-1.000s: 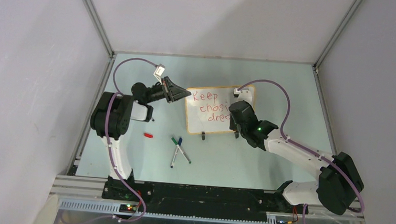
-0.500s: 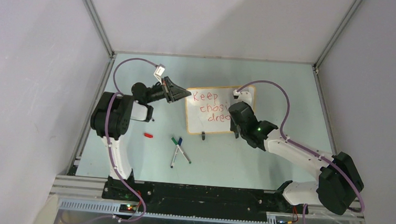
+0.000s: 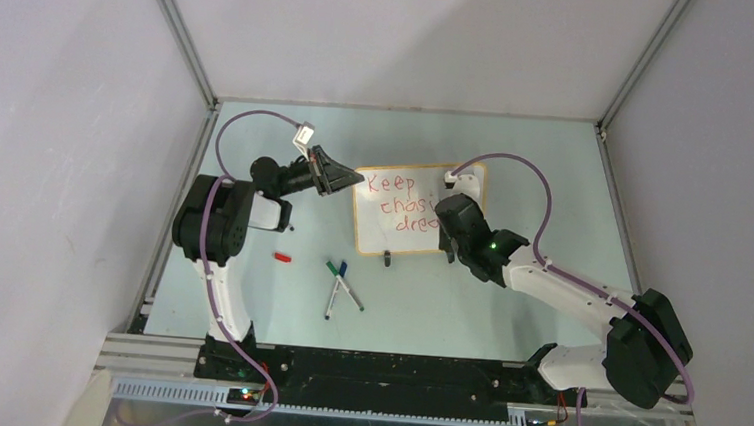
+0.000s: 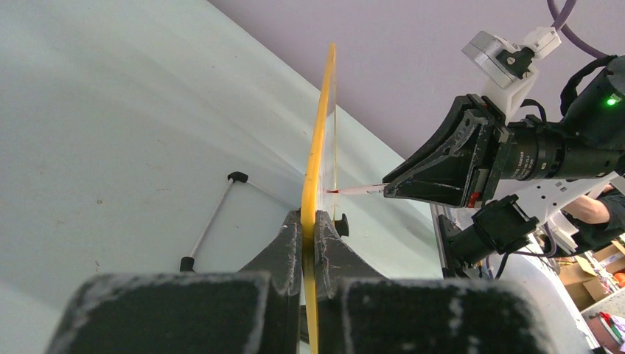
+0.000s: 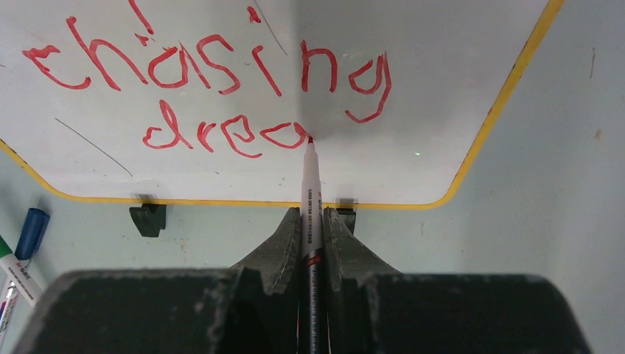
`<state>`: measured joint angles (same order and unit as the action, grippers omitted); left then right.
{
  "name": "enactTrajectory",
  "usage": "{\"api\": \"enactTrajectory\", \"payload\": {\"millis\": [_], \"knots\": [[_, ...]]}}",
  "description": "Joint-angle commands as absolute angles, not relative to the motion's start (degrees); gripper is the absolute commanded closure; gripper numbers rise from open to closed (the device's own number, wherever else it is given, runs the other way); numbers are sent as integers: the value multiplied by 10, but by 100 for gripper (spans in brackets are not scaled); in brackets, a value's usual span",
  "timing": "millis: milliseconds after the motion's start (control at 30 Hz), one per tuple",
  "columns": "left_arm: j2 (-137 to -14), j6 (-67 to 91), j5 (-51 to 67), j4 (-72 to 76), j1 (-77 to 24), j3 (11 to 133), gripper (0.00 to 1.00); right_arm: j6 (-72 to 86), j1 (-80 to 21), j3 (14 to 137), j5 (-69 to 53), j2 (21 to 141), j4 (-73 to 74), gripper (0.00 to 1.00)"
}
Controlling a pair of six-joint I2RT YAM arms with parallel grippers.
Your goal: Write a sentence on the whiteboard
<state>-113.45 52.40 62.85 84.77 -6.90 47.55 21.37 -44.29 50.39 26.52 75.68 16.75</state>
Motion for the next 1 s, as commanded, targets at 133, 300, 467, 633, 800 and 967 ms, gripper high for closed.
{"api": "enactTrajectory", "payload": {"millis": [133, 300, 467, 633, 800, 967], "knots": [[-1117, 483, 655, 881, -72, 466, 100, 225, -443, 517, 272, 751, 175, 100], [-1117, 483, 655, 881, -73, 467, 100, 227, -441, 517, 273, 749, 181, 100], [-1117, 483, 655, 881, -72, 467, 100, 228, -443, 513, 271, 733, 173, 100], [-1117, 483, 654, 881, -72, 467, 100, 217, -443, 492, 265, 678, 140, 100], [-1117, 483, 655, 881, -73, 467, 100, 209, -439, 473, 266, 657, 120, 100], [-1117, 483, 654, 881, -72, 467, 100, 208, -430, 477, 258, 675, 122, 100]]}}
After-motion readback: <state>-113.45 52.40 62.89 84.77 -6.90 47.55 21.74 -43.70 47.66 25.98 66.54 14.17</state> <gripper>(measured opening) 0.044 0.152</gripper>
